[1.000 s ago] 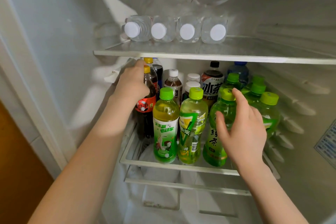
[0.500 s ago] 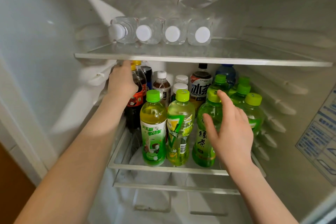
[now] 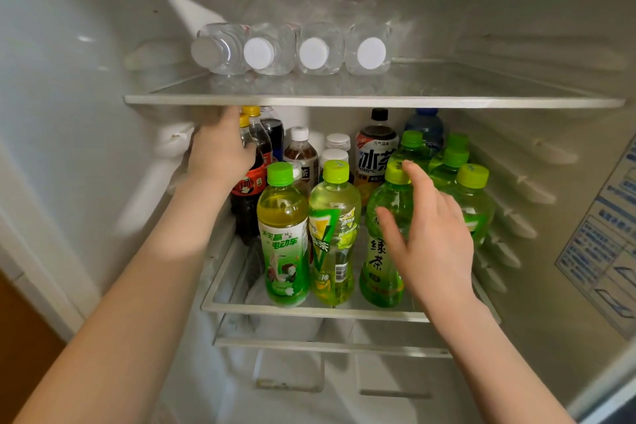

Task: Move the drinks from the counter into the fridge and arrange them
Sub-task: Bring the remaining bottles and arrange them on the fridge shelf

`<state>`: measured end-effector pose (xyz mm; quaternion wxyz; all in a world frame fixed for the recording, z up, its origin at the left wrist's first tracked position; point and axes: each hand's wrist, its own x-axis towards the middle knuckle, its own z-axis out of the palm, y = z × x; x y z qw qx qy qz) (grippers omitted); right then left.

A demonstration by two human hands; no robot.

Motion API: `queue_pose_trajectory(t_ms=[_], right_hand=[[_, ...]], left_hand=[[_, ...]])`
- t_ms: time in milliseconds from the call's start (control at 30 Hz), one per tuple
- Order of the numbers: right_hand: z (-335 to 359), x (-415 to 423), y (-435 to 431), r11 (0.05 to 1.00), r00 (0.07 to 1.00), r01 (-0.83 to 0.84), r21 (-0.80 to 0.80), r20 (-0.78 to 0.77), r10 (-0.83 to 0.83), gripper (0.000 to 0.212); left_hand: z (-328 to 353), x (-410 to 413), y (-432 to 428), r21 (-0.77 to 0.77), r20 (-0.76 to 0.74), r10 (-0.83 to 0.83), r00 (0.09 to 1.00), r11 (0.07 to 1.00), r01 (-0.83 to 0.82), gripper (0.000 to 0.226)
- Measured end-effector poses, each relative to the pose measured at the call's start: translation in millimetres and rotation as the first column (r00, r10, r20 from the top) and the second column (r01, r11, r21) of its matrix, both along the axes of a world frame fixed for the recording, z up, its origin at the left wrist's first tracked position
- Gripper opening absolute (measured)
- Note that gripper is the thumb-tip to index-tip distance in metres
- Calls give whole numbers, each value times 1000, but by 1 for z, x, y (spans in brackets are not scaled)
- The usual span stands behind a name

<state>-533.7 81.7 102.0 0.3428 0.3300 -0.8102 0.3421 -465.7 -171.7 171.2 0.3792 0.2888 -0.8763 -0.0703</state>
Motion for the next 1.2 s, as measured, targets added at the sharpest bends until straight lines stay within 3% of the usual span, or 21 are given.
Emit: queue_pose_trajectory(t_ms=[100,233,367,567,767,900,1067,1200], right_hand=[[5,-1,3,1000,1000,-3,27,7,3,59],[15,-3,7,994,1000,13,107,1,-13,57],[25,-13,11,976,1000,-26,217,19,22,58],[42,-26,18,938,997,-71,340,27,66,61],[56,-27,24,929,994,-85,359,-39,106,70],[54,-30,30,948,990,-101,302,-68,127,67],[47,-44,38,982,986,-74,174,-135,99,43],[38,-60,42,987,986,-163,0,45,163,36]], left_hand=[[2,3,7,-198,-146,-131,981,975,100,22],[8,6,26,67,-328,-380,865,904,422,14],[11,8,37,303,-234,-441,866,813,497,12],[11,2,53,250,-93,-503,859,823,510,17],[23,-8,49,249,-6,-489,872,844,475,19],[33,-31,32,303,69,-494,867,838,453,19],[34,-69,9,255,308,-385,870,914,314,27],[32,-87,3,278,453,-386,804,918,284,37]])
